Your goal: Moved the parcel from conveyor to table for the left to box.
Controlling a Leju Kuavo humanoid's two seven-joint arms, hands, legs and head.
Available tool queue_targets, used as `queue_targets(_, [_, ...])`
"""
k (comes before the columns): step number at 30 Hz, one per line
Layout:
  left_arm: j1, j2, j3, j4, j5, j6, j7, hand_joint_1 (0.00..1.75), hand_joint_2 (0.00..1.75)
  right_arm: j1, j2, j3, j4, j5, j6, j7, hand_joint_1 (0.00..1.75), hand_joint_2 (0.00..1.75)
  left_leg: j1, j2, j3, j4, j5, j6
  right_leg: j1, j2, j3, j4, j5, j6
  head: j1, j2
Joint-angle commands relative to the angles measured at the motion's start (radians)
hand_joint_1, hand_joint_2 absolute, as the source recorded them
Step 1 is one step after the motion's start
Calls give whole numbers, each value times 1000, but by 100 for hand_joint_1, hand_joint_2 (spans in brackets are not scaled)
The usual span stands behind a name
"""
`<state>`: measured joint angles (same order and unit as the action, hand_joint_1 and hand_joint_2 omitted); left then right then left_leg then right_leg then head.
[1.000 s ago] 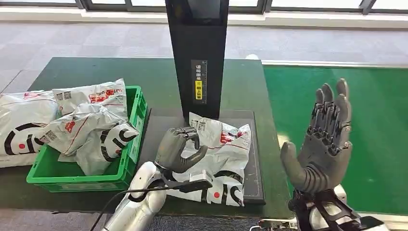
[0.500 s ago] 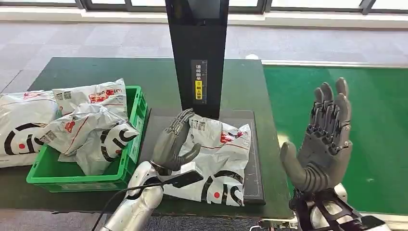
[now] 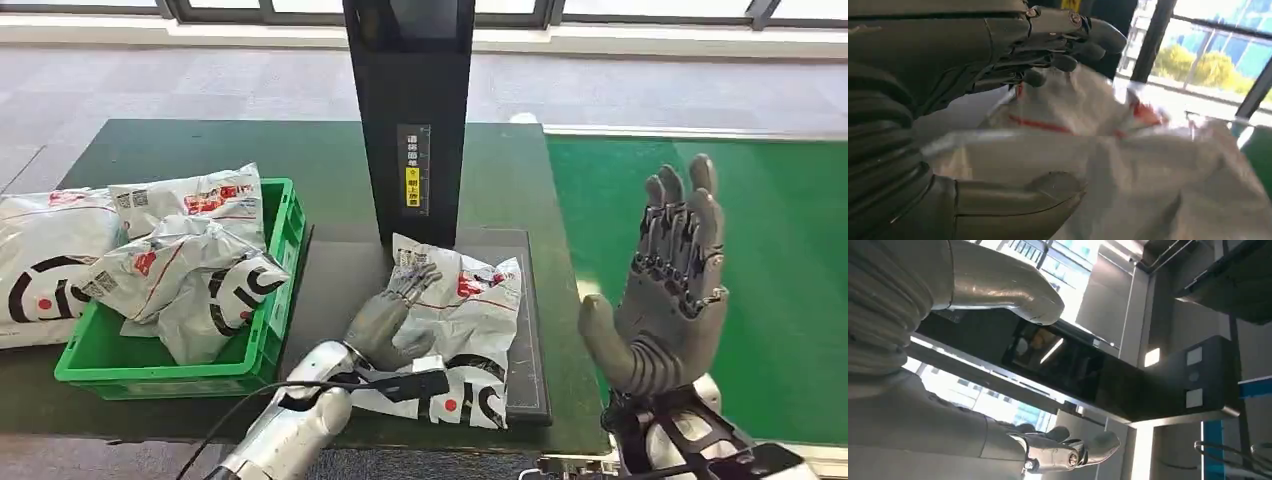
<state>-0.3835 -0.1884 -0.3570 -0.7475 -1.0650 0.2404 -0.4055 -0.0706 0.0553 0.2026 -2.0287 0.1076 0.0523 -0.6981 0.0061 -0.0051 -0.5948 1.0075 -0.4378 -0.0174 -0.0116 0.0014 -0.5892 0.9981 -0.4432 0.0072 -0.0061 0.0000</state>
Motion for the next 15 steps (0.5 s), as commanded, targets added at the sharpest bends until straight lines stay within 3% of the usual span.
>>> queue_targets(1, [-89,5,-102,287,-32,-80,27,0,175,-45,-15,-8,85,-8,19,0,0,175,0,1,2,-2,0,0,1,0,2,-2,0,-1,0,0])
queue_targets(13, [-74,23,-127,359,-63,-147,71,0,175,-54,-9,-10,102,-8,32,0,0,175,0,2,4,-2,0,1,0,1,5,-2,0,0,0,0])
queue_targets(15, [-55,30,-119,344,-58,-102,51,0,175,-43,-9,-9,92,-3,29,0,0,175,0,1,5,-1,-1,0,0,0,7,-1,-1,0,0,0])
